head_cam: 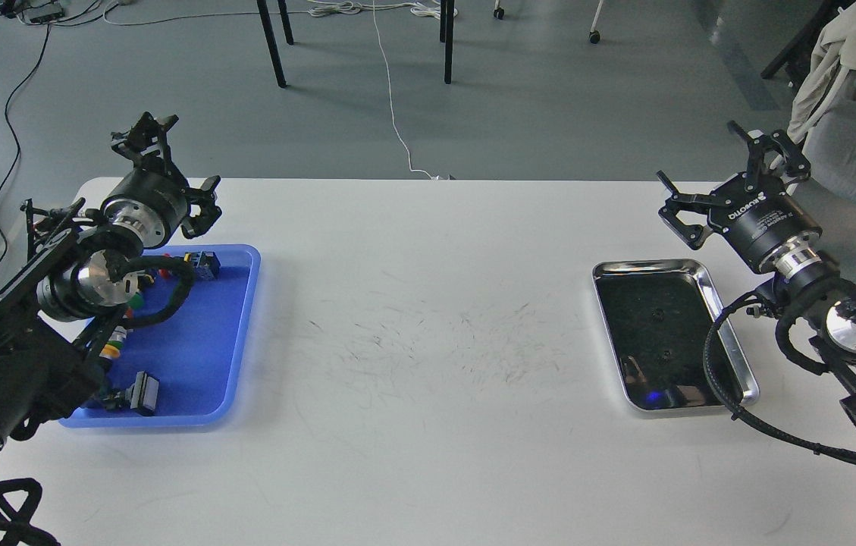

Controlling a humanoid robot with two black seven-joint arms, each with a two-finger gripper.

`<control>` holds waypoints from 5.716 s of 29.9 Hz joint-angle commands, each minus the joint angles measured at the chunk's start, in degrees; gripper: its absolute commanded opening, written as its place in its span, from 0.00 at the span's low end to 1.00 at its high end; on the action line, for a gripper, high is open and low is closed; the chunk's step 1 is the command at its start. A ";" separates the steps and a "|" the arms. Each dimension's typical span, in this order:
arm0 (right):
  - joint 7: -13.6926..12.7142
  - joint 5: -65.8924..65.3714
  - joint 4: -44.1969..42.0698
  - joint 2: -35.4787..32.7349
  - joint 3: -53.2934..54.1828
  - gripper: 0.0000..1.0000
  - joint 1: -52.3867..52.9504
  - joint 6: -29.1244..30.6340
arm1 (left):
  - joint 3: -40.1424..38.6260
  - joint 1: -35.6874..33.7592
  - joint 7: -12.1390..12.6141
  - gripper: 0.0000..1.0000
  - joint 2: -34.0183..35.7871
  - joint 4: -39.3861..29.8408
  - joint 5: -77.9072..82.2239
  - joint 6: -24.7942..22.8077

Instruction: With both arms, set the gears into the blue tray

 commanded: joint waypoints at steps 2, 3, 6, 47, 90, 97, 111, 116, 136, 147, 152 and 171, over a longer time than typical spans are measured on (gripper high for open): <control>0.01 0.00 -0.09 0.17 0.27 0.99 -0.13 0.00 | 0.03 -0.11 -0.01 0.98 0.02 0.00 0.00 -0.15; 0.01 0.00 -0.18 0.26 0.27 0.99 -0.13 0.00 | 0.03 -0.20 -0.01 0.98 0.02 0.00 0.00 -0.24; 0.01 -0.09 -0.35 0.69 0.27 0.99 -0.13 0.00 | -0.06 -0.63 -0.01 0.98 0.02 0.00 0.00 -0.24; -0.17 -1.76 -3.25 -1.24 -4.21 0.99 1.36 0.96 | 0.90 -2.83 -1.67 0.98 0.90 -0.44 -0.53 0.29; -1.40 -45.52 12.92 -10.56 -96.84 0.99 59.02 -3.43 | 0.99 -4.33 -1.85 0.98 3.62 -2.99 -0.53 -0.94; -1.66 -47.99 4.05 0.16 -102.12 0.99 57.97 -5.19 | 0.99 -4.33 -1.85 0.98 3.54 -2.90 -0.53 -0.94; -1.49 -48.17 -3.16 7.20 -105.55 0.98 52.79 -5.28 | 0.55 -4.06 -1.94 0.98 4.59 -2.90 -0.62 -0.94; -1.49 -48.25 -5.80 7.90 -105.64 0.97 49.97 -5.28 | 0.73 -3.98 -1.94 0.98 4.59 -2.90 -0.62 -0.85; -0.87 -48.69 -6.51 8.17 -105.99 0.73 49.09 -5.01 | 0.73 -4.06 -1.94 0.98 4.68 -2.73 -0.35 -0.85; -0.78 -49.83 -6.42 8.08 -106.25 0.46 49.09 -4.84 | 0.82 -4.24 -1.94 0.98 4.68 -2.55 -0.35 -0.77; -0.78 -51.33 -6.24 7.73 -107.04 0.22 49.09 -4.84 | 0.82 -4.33 -1.94 0.98 4.77 -2.46 -0.35 -0.85; -0.43 -46.51 4.64 8.34 -103.01 0.02 65.16 -6.24 | 0.73 -4.41 -1.94 0.98 4.68 -2.37 -0.26 -0.76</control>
